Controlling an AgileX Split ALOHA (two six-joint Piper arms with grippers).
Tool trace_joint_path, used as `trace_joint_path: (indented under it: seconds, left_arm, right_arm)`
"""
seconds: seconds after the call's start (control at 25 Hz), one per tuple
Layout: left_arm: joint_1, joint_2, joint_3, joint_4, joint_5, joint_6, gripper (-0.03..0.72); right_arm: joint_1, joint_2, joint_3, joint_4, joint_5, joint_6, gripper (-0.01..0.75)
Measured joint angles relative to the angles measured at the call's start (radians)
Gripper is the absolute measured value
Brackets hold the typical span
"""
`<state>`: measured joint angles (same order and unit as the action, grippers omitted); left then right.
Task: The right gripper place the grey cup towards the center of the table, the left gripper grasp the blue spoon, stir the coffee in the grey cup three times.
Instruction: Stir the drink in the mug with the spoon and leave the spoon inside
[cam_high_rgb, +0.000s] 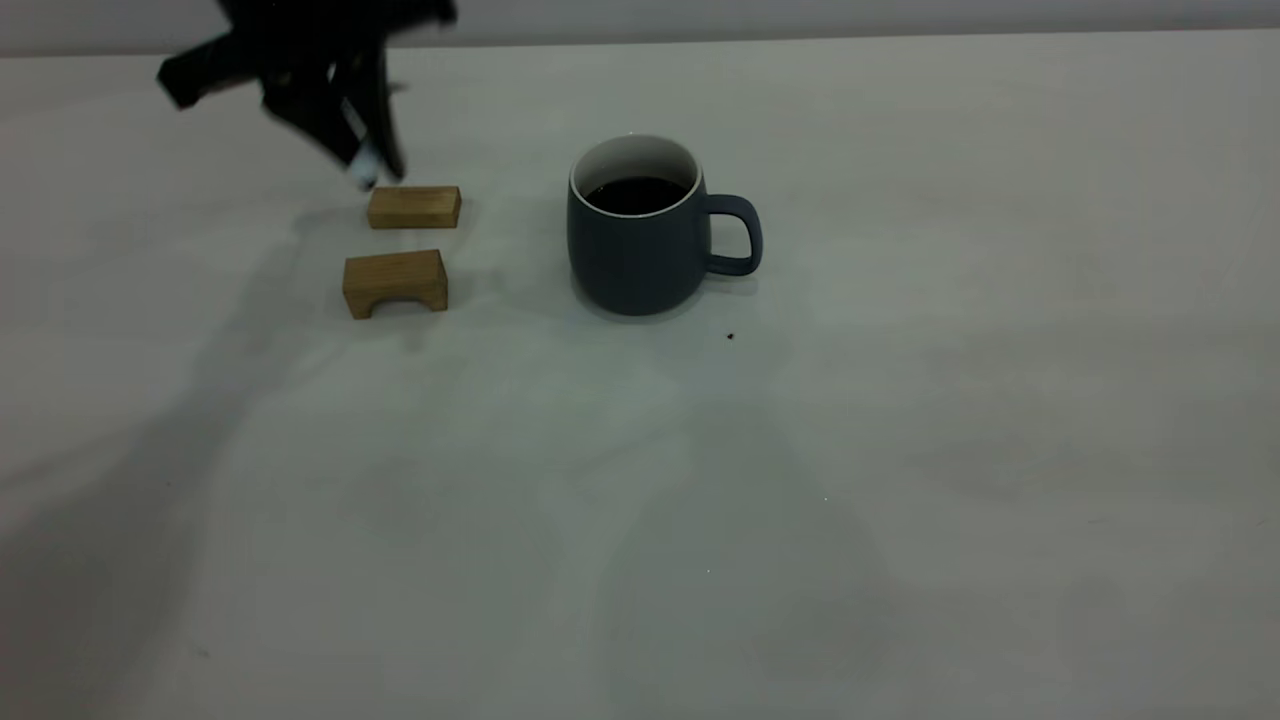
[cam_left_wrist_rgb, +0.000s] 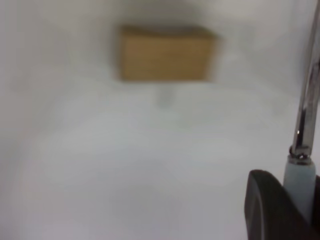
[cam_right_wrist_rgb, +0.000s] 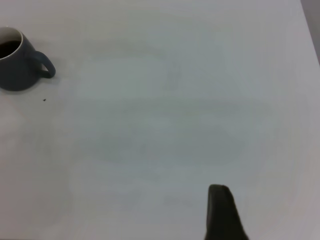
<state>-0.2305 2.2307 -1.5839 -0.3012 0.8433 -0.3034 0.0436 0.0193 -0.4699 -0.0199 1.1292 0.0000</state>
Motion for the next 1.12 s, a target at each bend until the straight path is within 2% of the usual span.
trace_joint_path:
  seconds: [0.36, 0.52, 0.6, 0.92, 1.0, 1.12]
  left_arm:
    - [0.0, -0.085, 0.0, -0.513, 0.137, -0.034, 0.127]
    - [0.001, -0.085, 0.0, -0.679, 0.166, -0.183, 0.127]
    - [0.001, -0.085, 0.0, -0.717, 0.165, -0.307, 0.127]
    - [-0.01, -0.084, 0.0, -0.825, 0.158, -0.999, 0.127]
    - [-0.009, -0.084, 0.0, -0.824, 0.149, -1.088, 0.127]
    - [-0.009, -0.084, 0.0, -0.83, 0.089, -1.106, 0.127]
  right_arm:
    - [0.0, 0.0, 0.0, 0.0, 0.0, 0.0, 0.5]
    - [0.0, 0.0, 0.0, 0.0, 0.0, 0.0, 0.5]
    - [0.0, 0.0, 0.0, 0.0, 0.0, 0.0, 0.5]
    - [0.0, 0.0, 0.0, 0.0, 0.0, 0.0, 0.5]
    - [0.0, 0.0, 0.0, 0.0, 0.0, 0.0, 0.5]
    - [0.0, 0.0, 0.0, 0.0, 0.0, 0.0, 0.5]
